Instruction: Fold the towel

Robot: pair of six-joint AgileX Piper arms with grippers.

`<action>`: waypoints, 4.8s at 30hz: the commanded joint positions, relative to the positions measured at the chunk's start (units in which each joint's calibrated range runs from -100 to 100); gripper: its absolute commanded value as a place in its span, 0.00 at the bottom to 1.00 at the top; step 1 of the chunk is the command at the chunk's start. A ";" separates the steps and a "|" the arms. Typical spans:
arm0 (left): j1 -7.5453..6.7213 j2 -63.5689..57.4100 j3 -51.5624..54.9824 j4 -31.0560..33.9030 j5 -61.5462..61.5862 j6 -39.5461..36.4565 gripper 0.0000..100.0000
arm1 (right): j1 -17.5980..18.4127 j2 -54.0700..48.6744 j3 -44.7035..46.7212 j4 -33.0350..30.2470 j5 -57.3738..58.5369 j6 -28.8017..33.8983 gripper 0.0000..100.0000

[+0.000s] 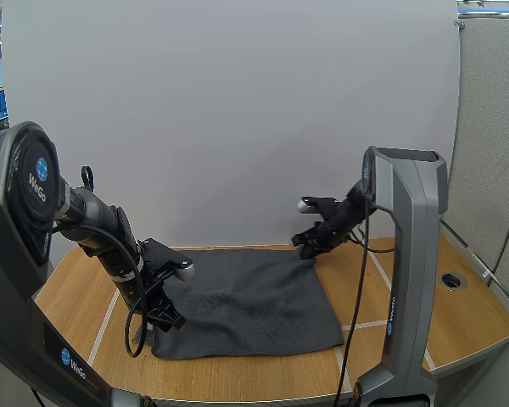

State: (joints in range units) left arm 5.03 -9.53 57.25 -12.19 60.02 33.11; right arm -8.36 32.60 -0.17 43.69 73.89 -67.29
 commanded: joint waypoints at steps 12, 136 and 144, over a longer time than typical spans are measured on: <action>-0.02 -0.08 -0.01 0.26 -6.81 -0.18 0.29 | -5.95 -5.99 0.45 -6.73 17.88 -0.09 0.00; 21.33 -18.01 -0.01 -28.23 8.76 29.47 0.20 | 11.47 -32.26 4.29 -6.30 13.47 8.81 0.00; 21.33 -18.01 -0.01 -30.62 9.49 31.37 0.20 | 10.75 -40.85 16.04 -7.21 12.92 7.59 0.00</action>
State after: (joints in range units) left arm 26.33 -26.93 57.25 -39.70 68.76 62.40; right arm 2.69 -1.01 7.67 37.37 85.94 -58.65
